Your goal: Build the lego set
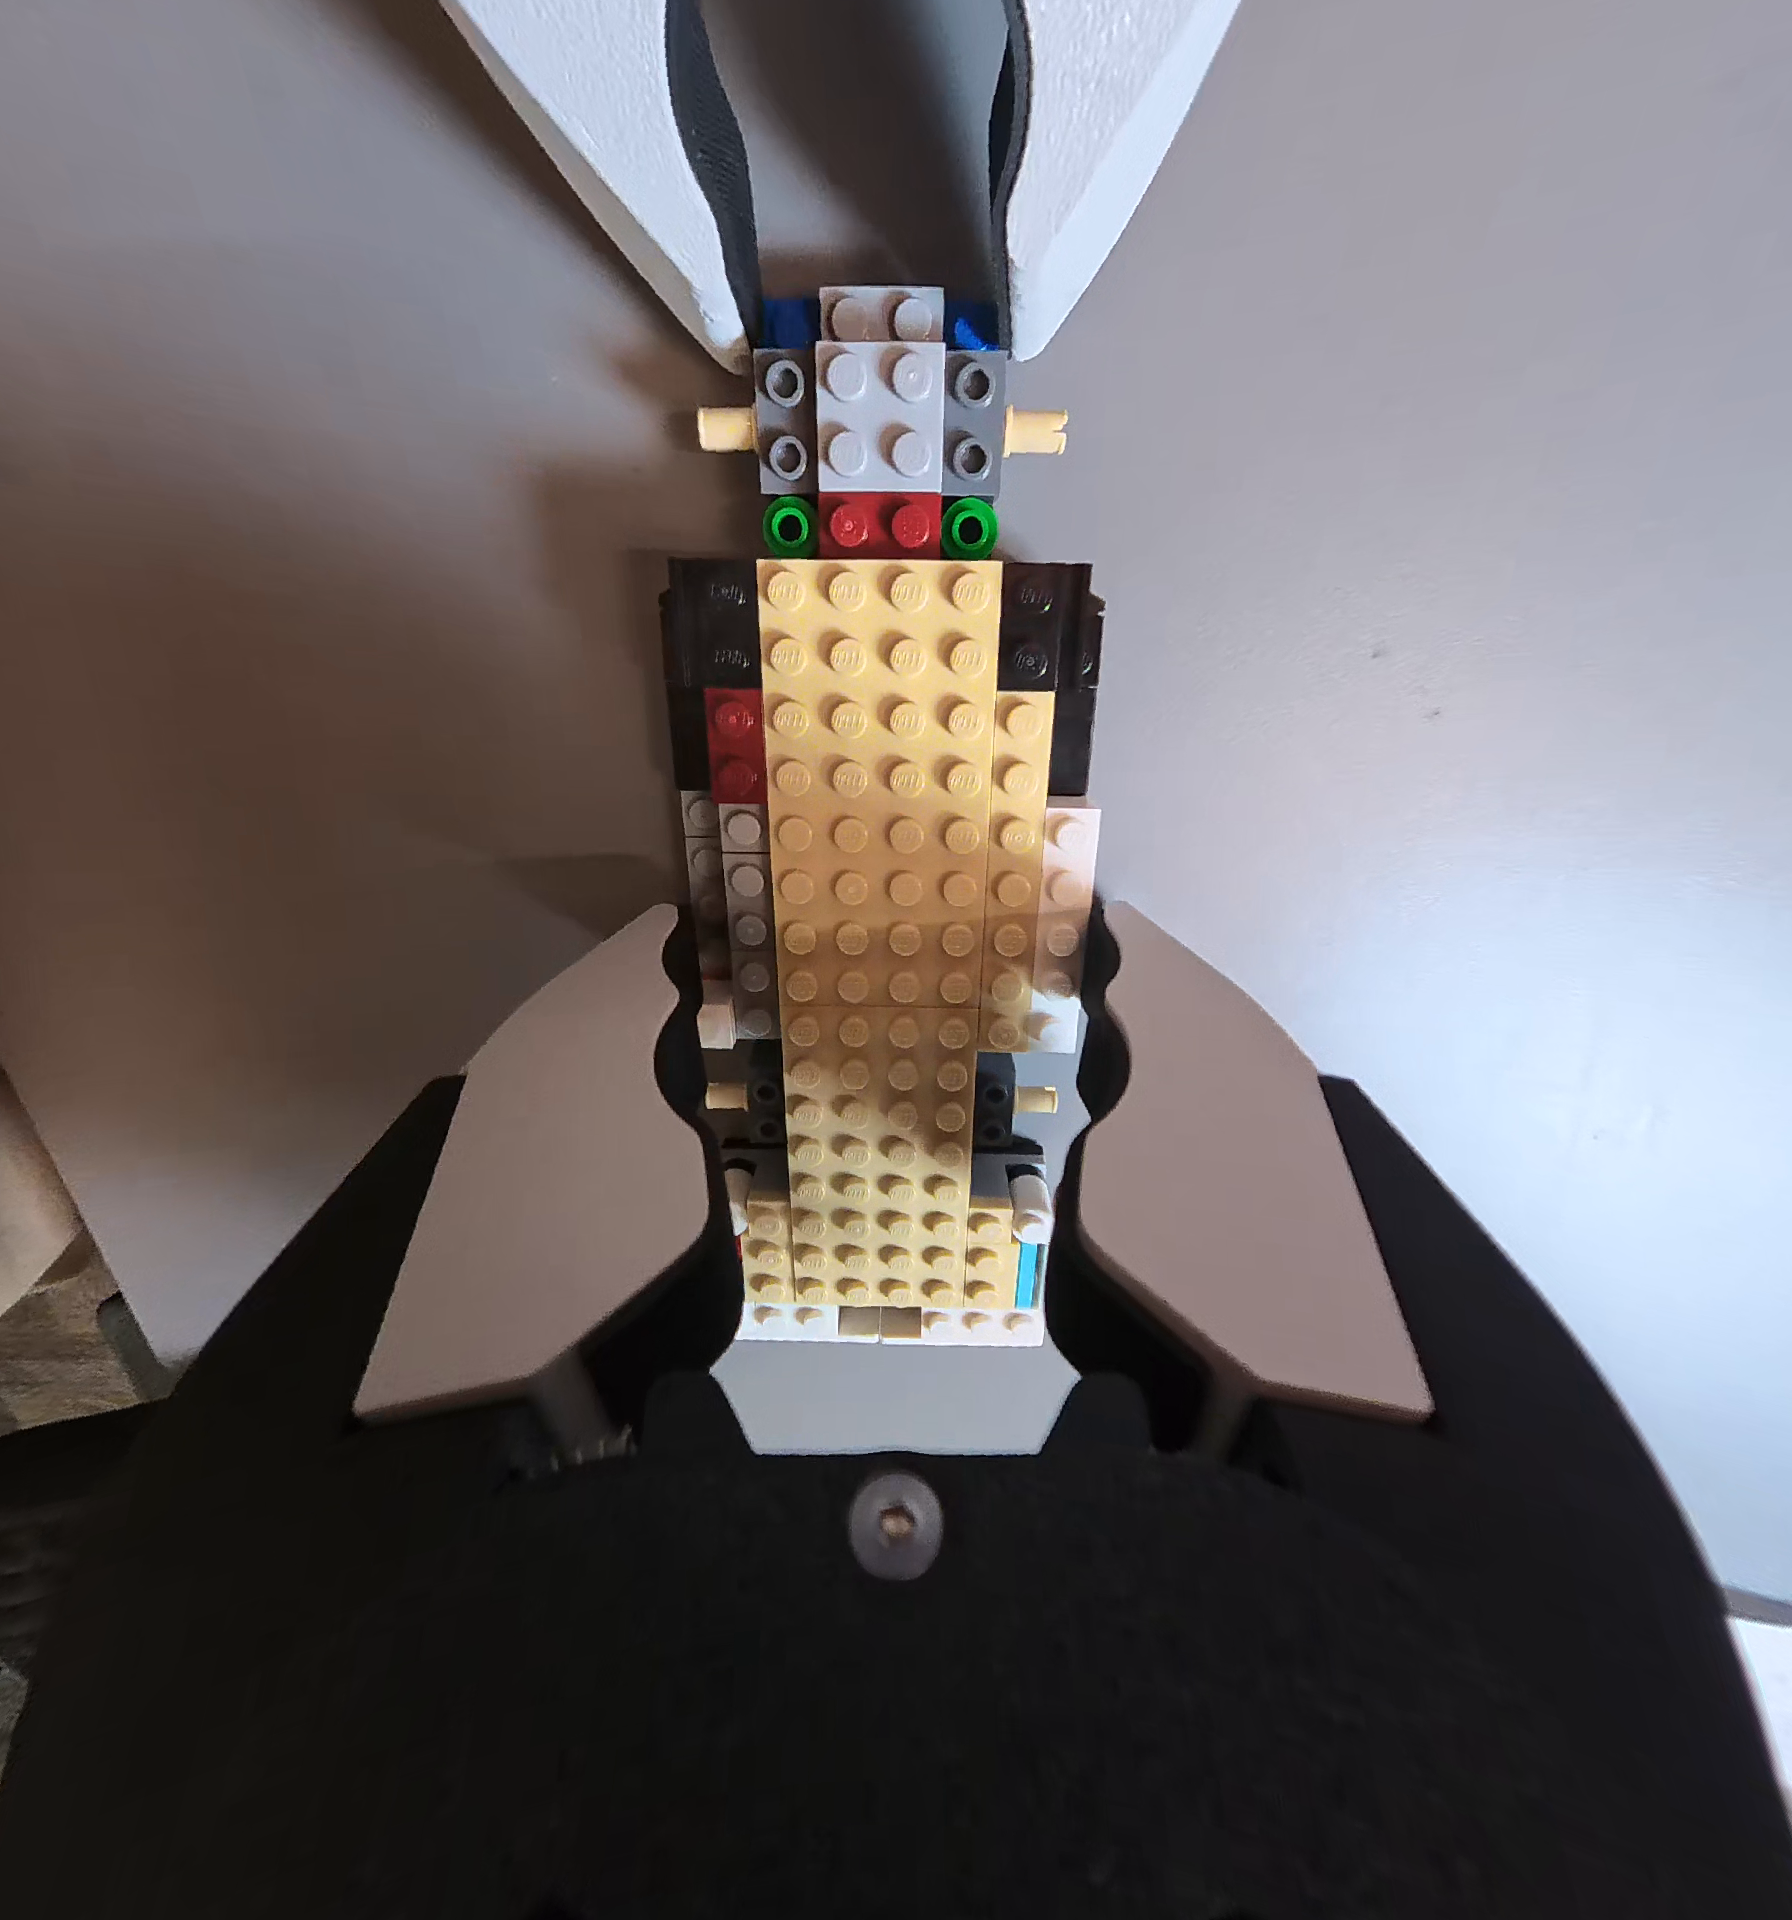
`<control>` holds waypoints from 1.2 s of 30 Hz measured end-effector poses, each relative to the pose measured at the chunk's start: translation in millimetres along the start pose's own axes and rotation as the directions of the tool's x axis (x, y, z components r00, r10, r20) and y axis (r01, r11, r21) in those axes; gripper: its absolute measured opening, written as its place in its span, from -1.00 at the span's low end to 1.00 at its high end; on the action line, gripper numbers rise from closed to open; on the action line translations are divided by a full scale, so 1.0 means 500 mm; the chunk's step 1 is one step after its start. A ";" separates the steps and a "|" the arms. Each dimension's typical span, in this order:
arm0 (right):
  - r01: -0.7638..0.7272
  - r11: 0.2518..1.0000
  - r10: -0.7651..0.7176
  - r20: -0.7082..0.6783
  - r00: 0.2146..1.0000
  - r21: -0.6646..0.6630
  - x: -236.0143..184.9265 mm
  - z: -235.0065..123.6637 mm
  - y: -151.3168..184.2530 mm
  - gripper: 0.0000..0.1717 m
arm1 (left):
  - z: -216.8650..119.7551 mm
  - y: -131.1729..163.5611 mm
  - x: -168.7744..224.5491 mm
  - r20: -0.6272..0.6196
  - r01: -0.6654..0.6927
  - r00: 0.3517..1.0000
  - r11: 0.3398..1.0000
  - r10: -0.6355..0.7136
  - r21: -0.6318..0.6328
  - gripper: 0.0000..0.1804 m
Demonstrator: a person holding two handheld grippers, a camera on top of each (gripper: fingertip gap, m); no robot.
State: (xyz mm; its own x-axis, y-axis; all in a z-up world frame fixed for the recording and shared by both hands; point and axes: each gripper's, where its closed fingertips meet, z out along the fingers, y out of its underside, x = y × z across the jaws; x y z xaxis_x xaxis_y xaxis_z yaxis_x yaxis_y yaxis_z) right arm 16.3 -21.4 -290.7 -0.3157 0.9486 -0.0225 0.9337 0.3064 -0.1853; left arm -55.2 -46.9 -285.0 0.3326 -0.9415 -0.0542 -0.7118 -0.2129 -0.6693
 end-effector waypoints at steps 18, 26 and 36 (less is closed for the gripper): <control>0.064 0.995 -0.065 0.013 0.998 0.081 0.016 -0.010 -0.019 -0.10 | -0.013 0.008 -0.009 0.064 0.073 0.995 0.997 -0.076 0.039 -0.65; 0.121 0.989 -0.119 -0.028 0.992 0.086 0.013 -0.001 -0.043 -0.11 | -0.019 0.002 -0.010 0.070 0.064 0.995 0.997 -0.067 0.038 -0.65; 0.120 0.986 -0.117 -0.033 0.993 0.113 0.016 0.003 -0.051 -0.16 | -0.023 0.003 -0.009 0.080 0.063 0.995 0.998 -0.065 0.020 -0.65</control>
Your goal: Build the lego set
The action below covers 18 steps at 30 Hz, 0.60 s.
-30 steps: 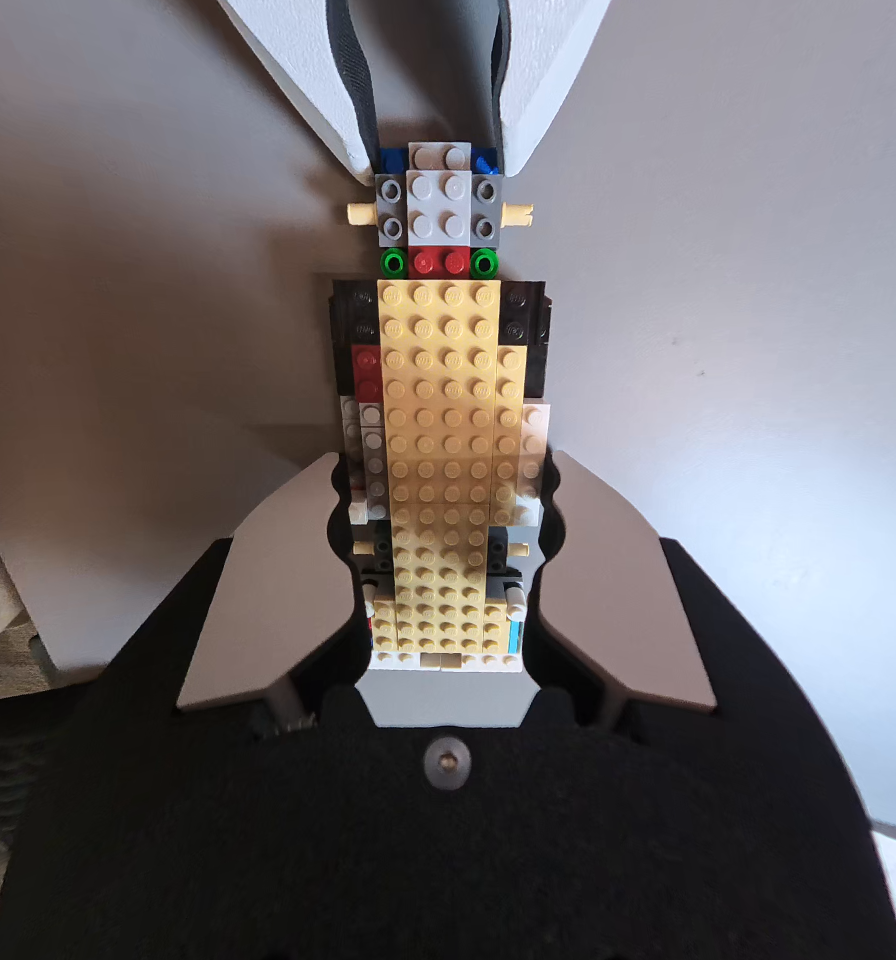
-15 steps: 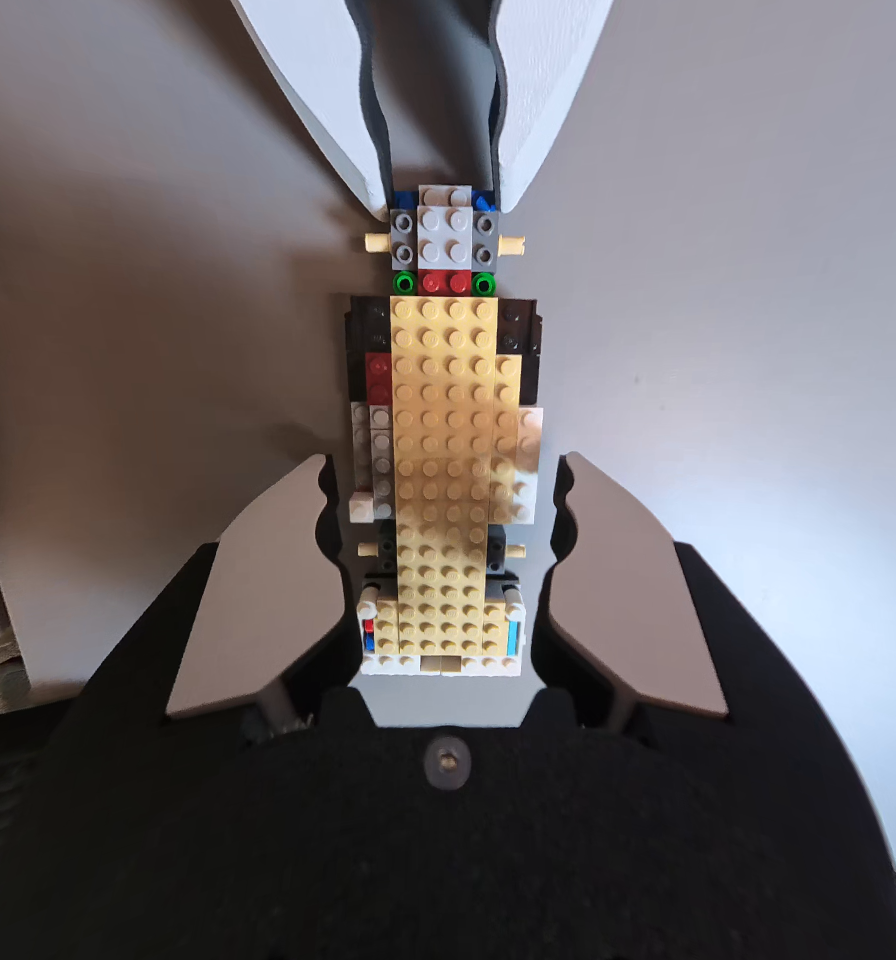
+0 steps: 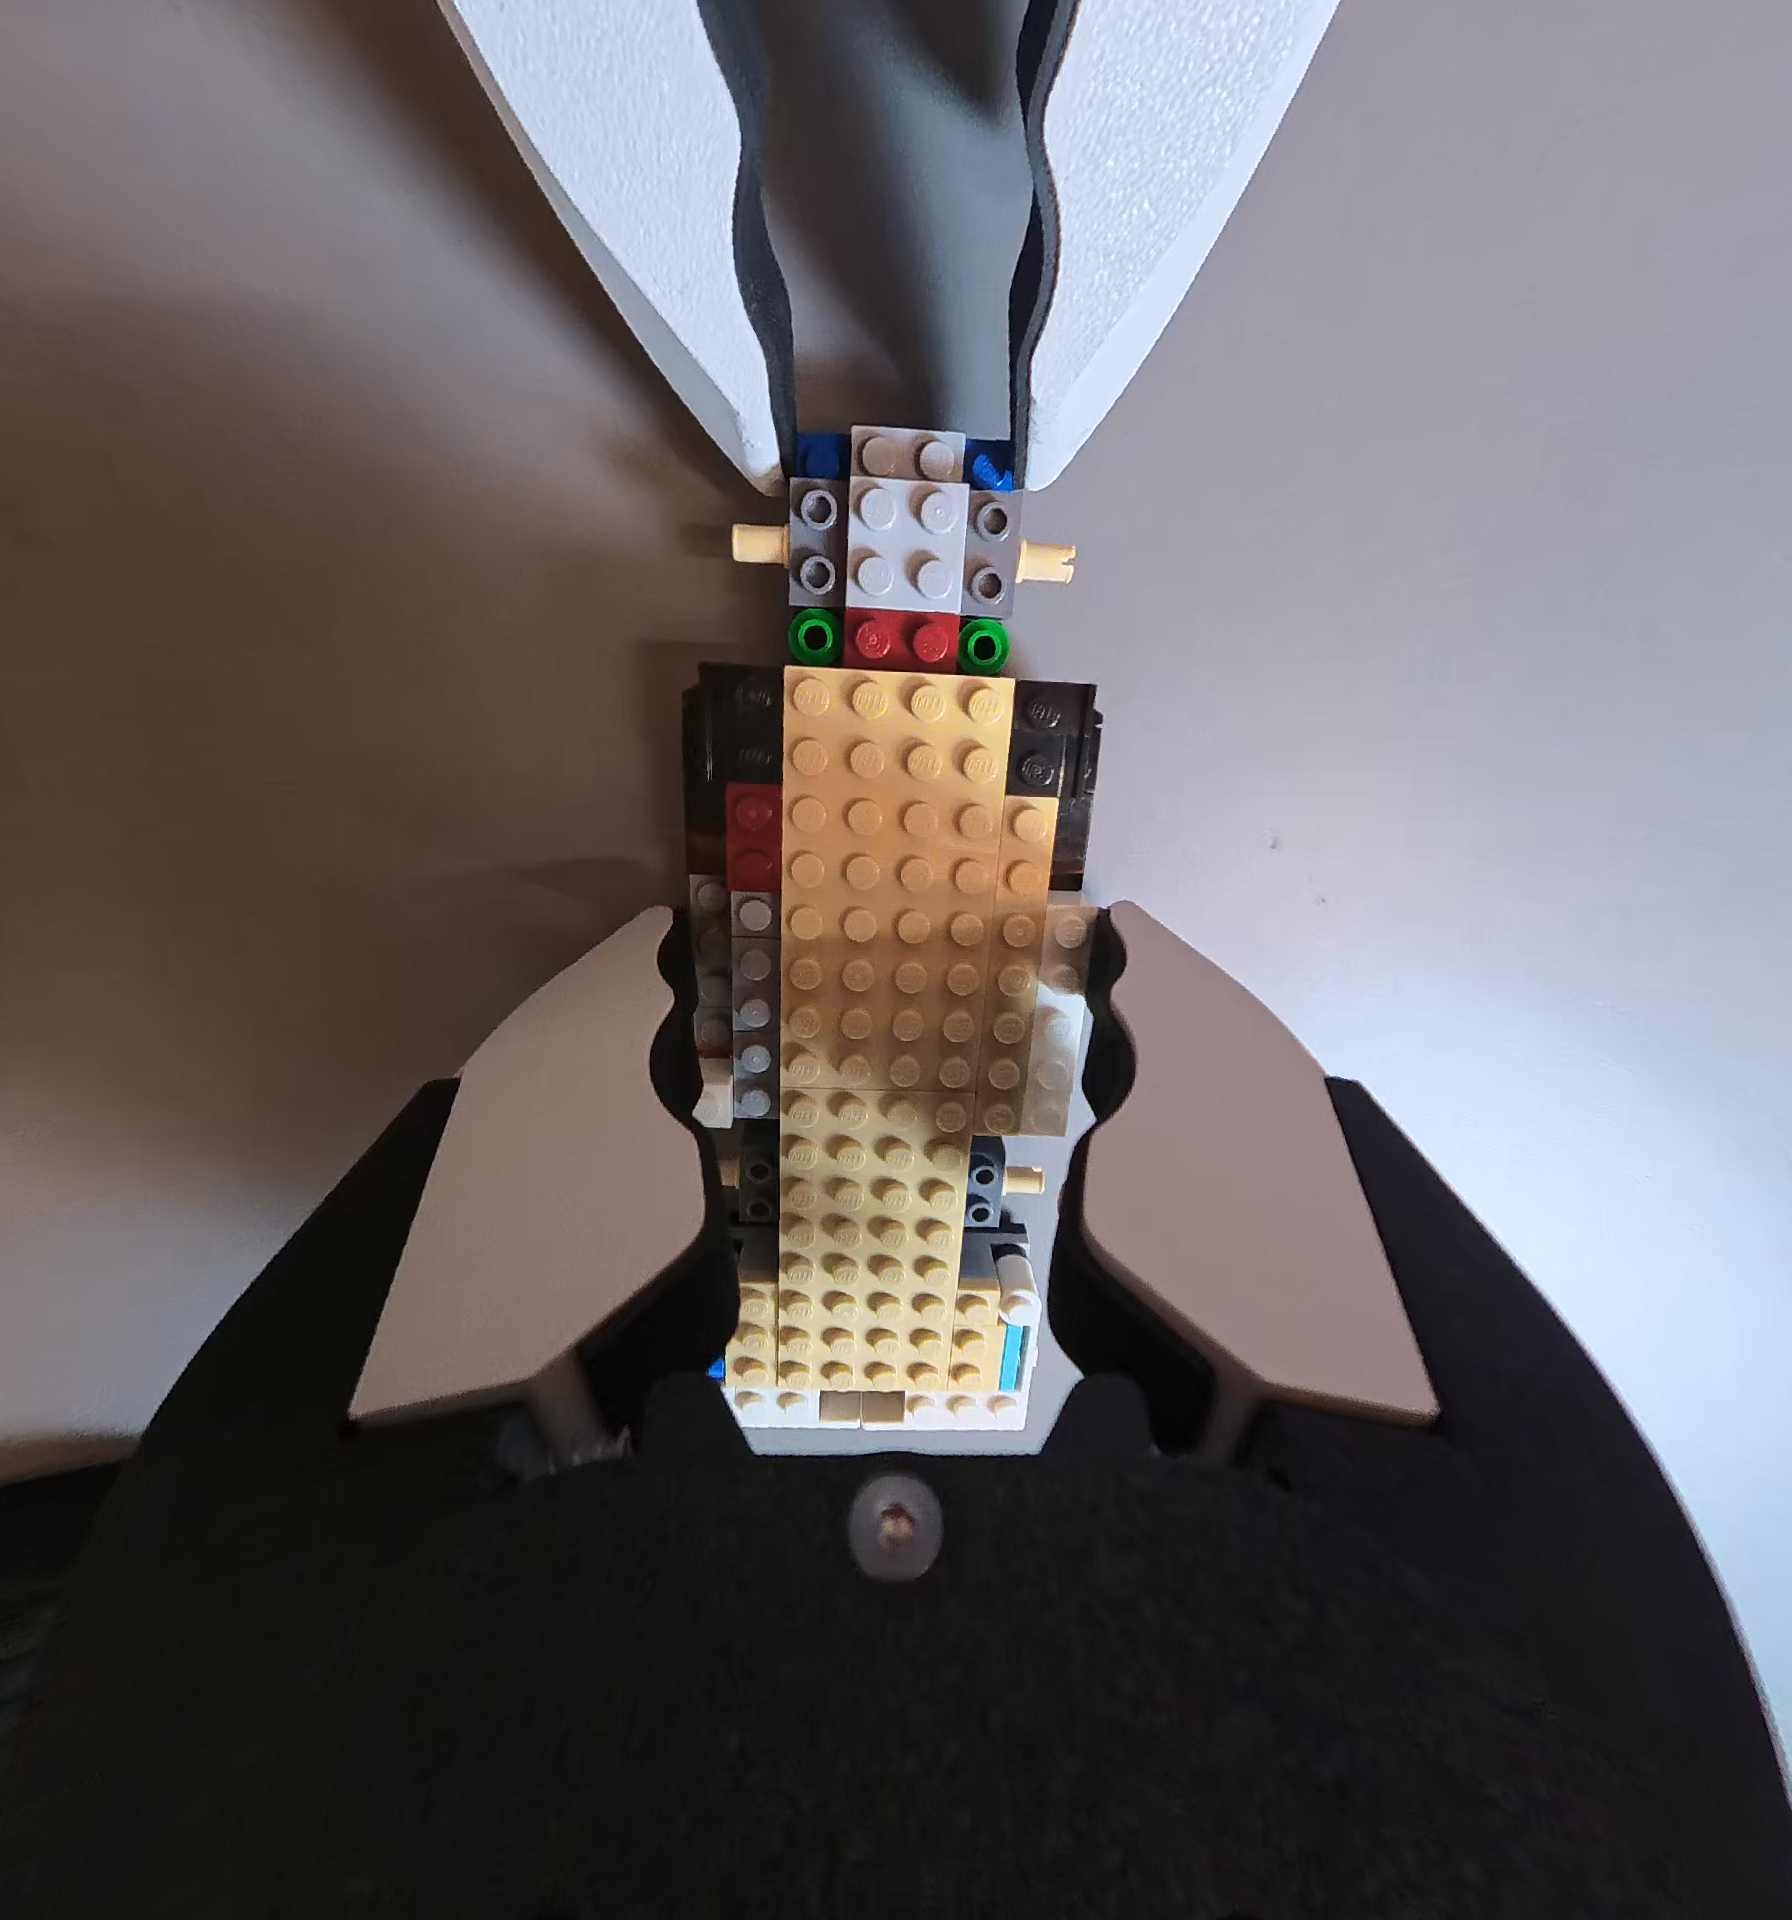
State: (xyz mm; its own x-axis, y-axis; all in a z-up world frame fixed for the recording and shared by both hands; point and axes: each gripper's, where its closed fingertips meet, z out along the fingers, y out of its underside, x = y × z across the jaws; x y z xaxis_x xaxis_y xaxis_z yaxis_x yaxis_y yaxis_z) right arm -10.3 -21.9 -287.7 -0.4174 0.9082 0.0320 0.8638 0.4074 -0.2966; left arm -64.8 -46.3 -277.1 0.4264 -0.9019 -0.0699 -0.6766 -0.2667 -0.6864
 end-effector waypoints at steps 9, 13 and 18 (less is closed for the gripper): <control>-0.018 0.997 0.017 0.011 1.000 0.073 -0.001 -0.006 -0.010 -0.12 | -0.011 -0.014 0.000 -0.008 0.027 1.000 0.999 -0.026 0.033 -0.65; -0.018 0.996 0.019 -0.013 1.000 0.089 -0.002 -0.005 -0.009 -0.12 | -0.008 -0.009 0.003 -0.016 0.037 0.999 0.999 -0.037 0.029 -0.65; -0.011 0.991 0.024 -0.096 0.995 0.134 0.005 -0.039 -0.007 -0.09 | -0.006 -0.007 0.004 -0.015 0.037 0.999 0.999 -0.037 0.022 -0.65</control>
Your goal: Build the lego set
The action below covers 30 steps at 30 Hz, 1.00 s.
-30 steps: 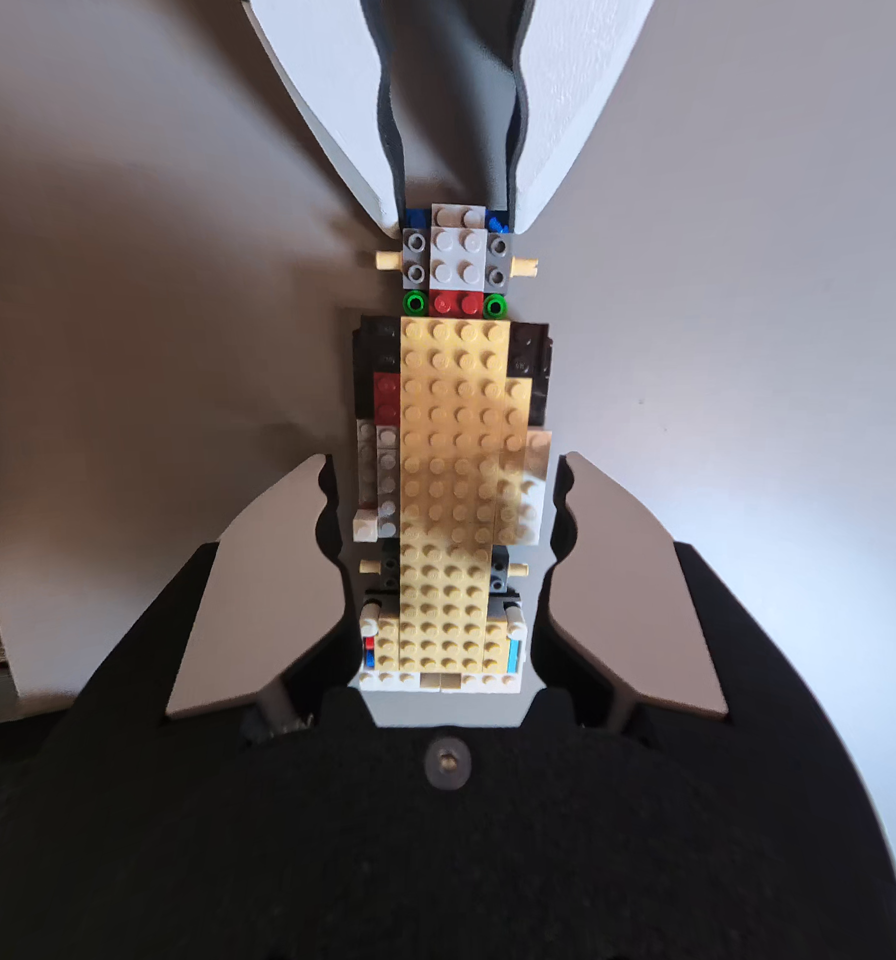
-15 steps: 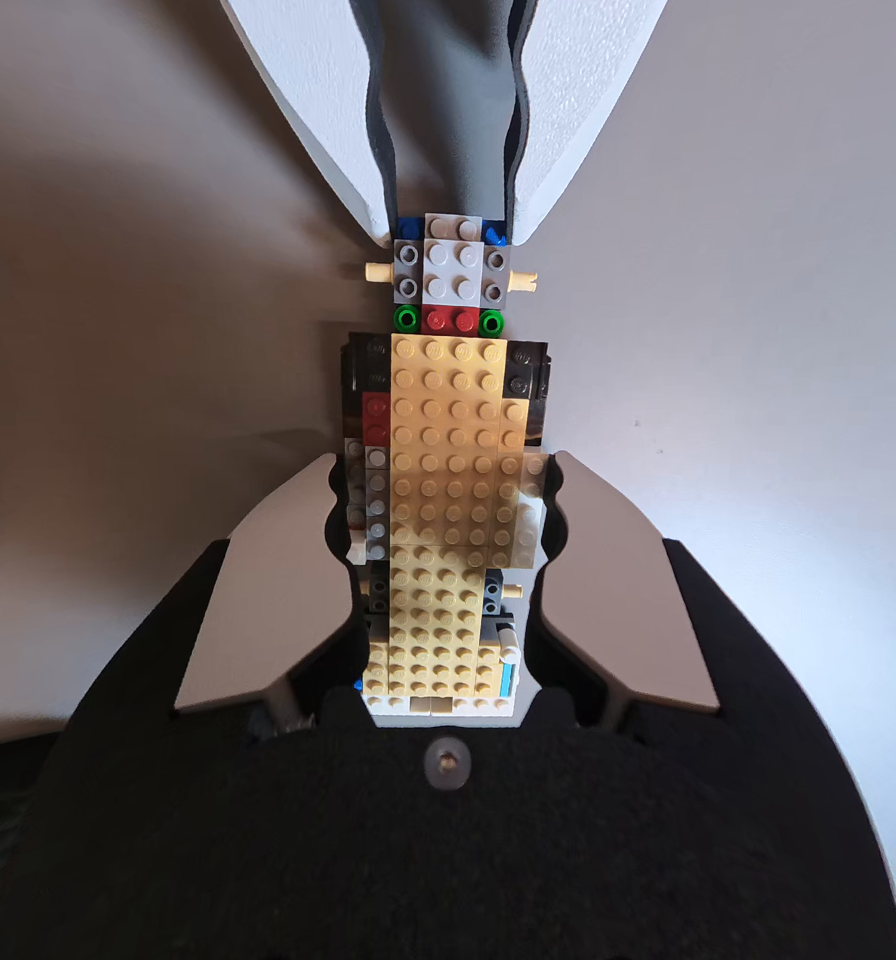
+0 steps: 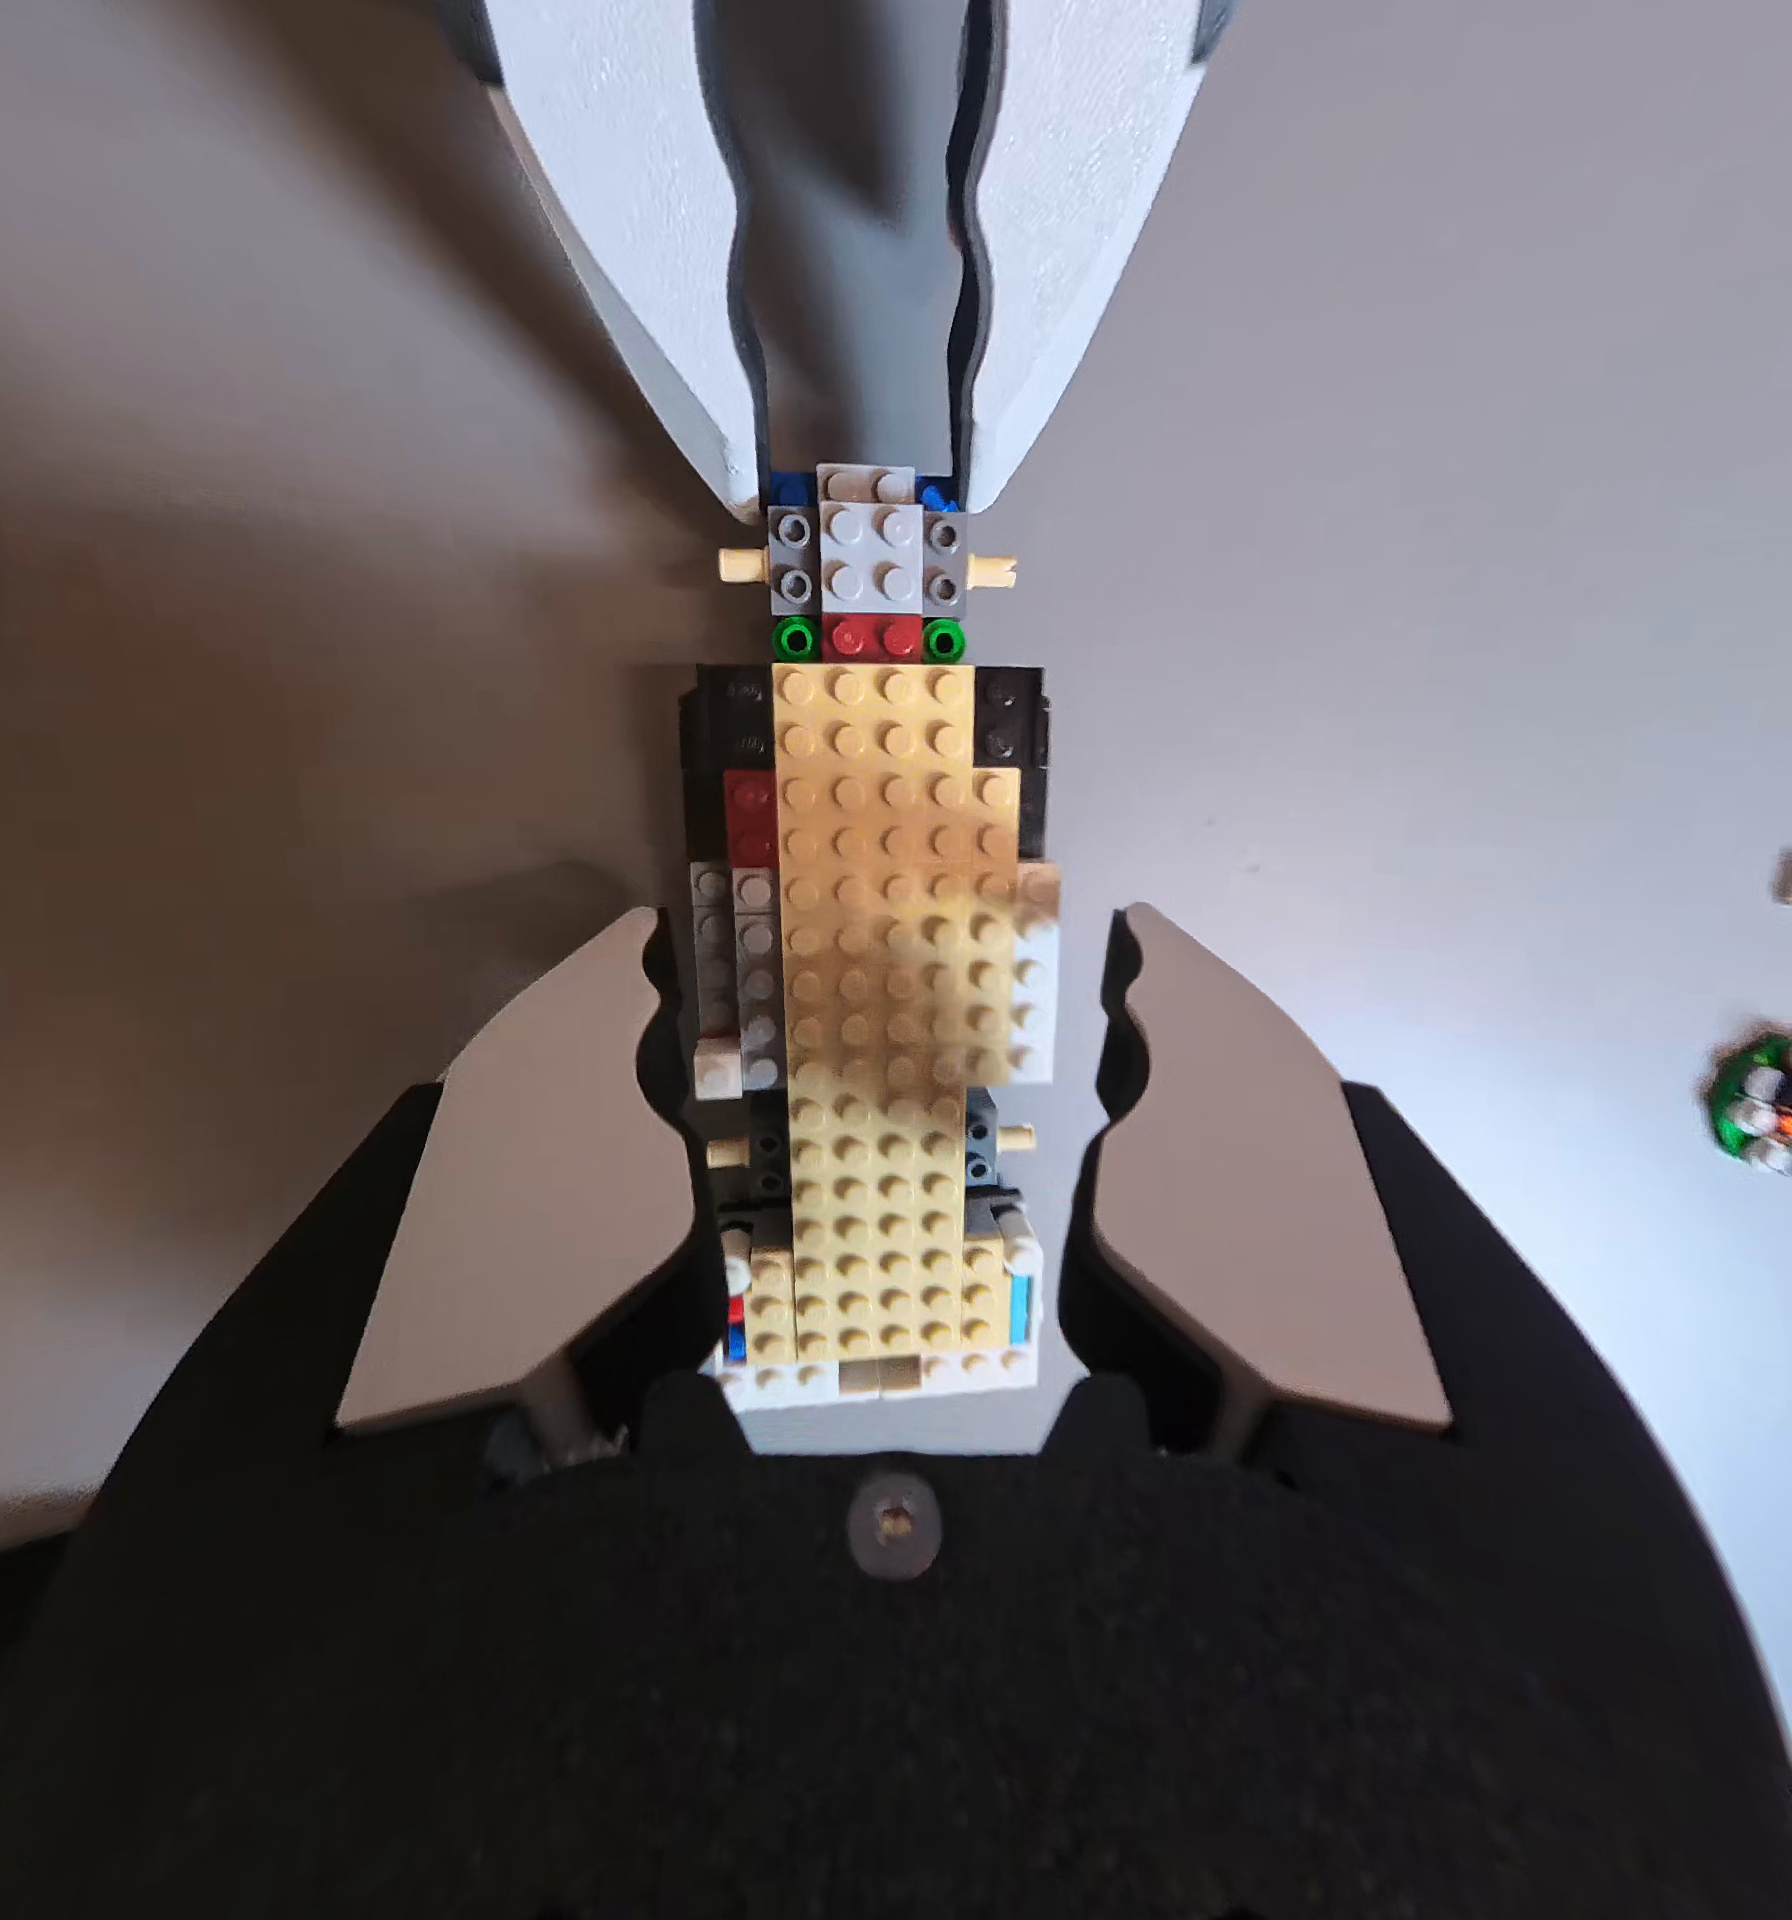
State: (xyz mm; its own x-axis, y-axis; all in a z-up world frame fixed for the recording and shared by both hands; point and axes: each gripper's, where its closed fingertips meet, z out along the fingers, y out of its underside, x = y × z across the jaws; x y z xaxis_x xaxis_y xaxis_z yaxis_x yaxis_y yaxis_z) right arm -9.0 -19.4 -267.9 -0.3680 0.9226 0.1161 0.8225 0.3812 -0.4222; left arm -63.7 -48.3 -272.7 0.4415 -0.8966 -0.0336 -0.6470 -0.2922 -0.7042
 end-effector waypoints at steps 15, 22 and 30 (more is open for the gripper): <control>0.143 0.984 -0.053 -0.582 0.812 0.109 -0.050 -0.014 -0.036 -0.17 | 0.009 -0.009 0.008 -0.007 0.013 1.000 0.999 -0.013 -0.031 -0.65; 0.264 0.963 -0.226 -0.680 0.697 -0.050 -0.034 0.017 -0.083 -0.29 | 0.011 -0.019 0.013 0.003 0.022 1.000 0.999 -0.022 -0.047 -0.65; 0.251 0.955 -0.285 -0.732 0.619 -0.160 -0.009 0.031 -0.086 -0.56 | 0.003 -0.039 0.020 0.004 0.018 1.000 0.999 -0.018 -0.039 -0.66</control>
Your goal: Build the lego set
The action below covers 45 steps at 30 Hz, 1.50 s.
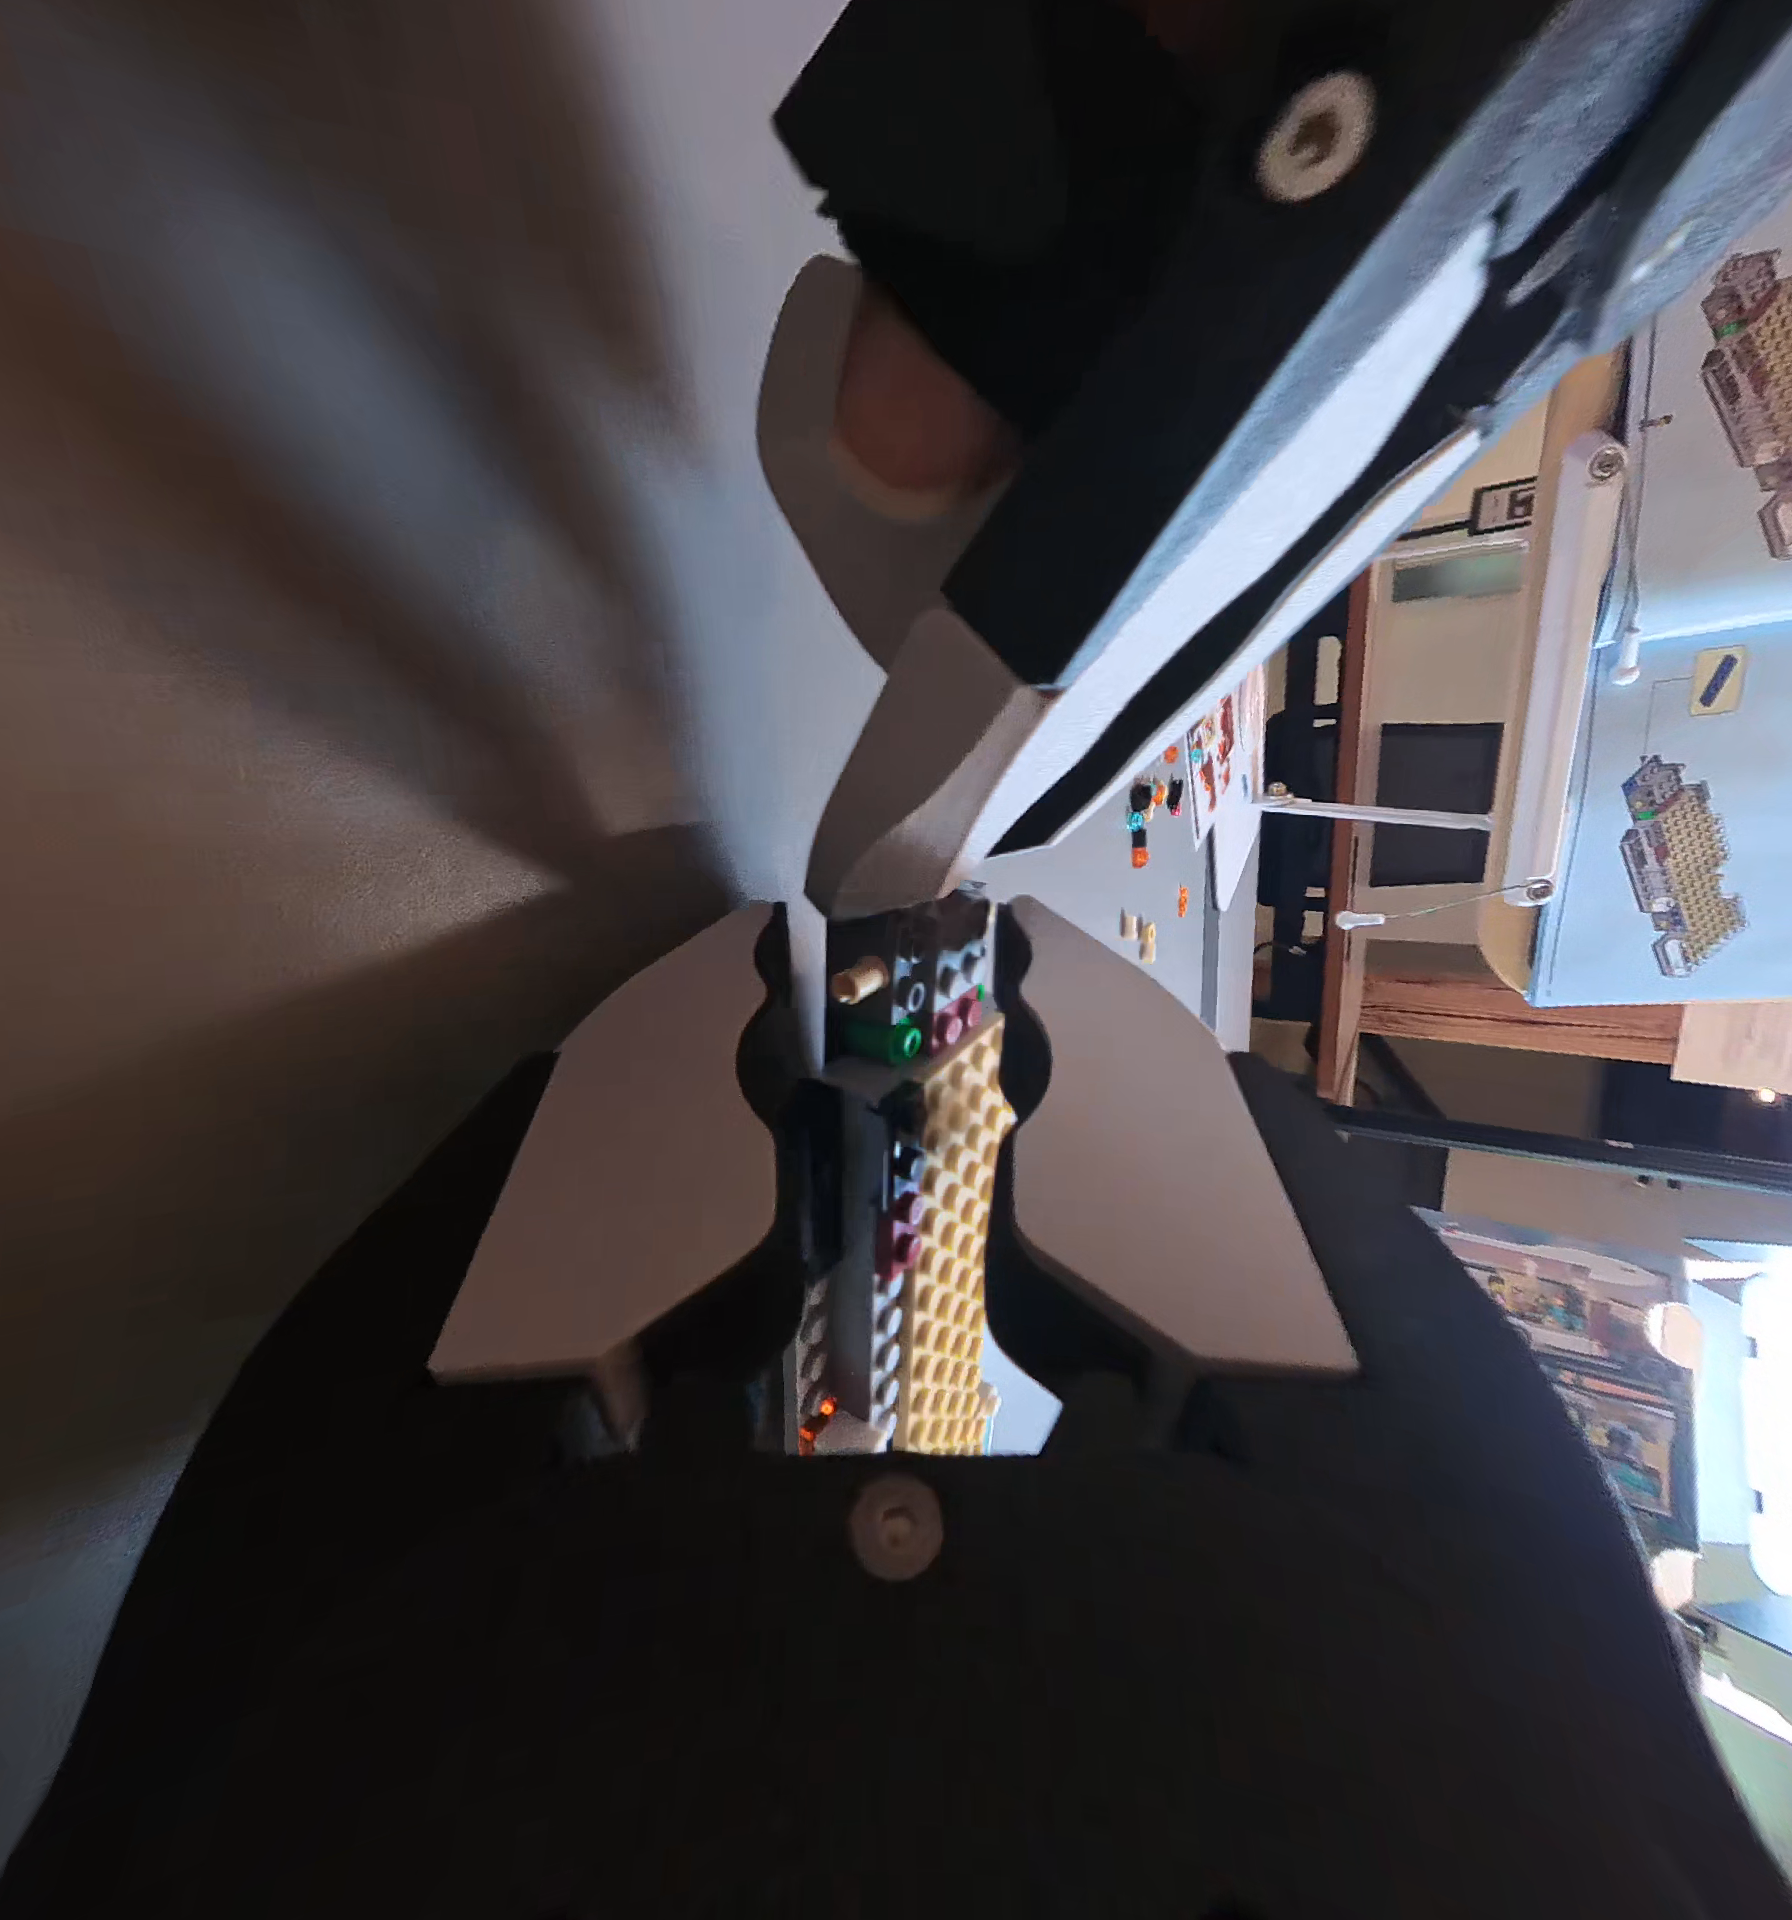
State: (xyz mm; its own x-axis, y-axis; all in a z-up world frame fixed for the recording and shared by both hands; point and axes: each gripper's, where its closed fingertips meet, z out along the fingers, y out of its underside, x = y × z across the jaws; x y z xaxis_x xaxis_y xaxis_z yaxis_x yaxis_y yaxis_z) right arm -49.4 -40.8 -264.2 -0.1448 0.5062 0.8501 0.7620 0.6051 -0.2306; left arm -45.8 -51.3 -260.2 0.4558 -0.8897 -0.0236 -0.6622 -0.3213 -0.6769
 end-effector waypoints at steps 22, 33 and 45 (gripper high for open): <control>-0.058 0.989 0.079 -0.161 0.984 0.137 0.046 -0.030 -0.011 -0.75 | -0.020 -0.052 0.017 -0.017 0.098 0.995 0.986 -0.096 0.135 -0.81; -0.080 0.992 0.083 -0.029 0.996 0.095 0.016 -0.009 -0.007 -0.67 | -0.048 0.018 -0.027 0.059 0.033 0.998 0.997 -0.038 0.072 -0.65; -0.370 0.915 0.291 0.372 0.881 0.160 0.006 -0.038 -0.033 -0.53 | -0.056 0.106 -0.036 0.019 0.069 0.998 0.995 -0.068 -0.069 -0.69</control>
State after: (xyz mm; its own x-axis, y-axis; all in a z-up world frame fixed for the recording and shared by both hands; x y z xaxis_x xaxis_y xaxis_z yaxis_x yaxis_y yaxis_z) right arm -50.5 -61.2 -248.9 -0.1410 0.8509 0.5060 0.6500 0.4651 -0.6010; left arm -105.6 -61.4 -274.9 0.5106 -0.8598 0.0086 -0.6687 -0.4034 -0.6246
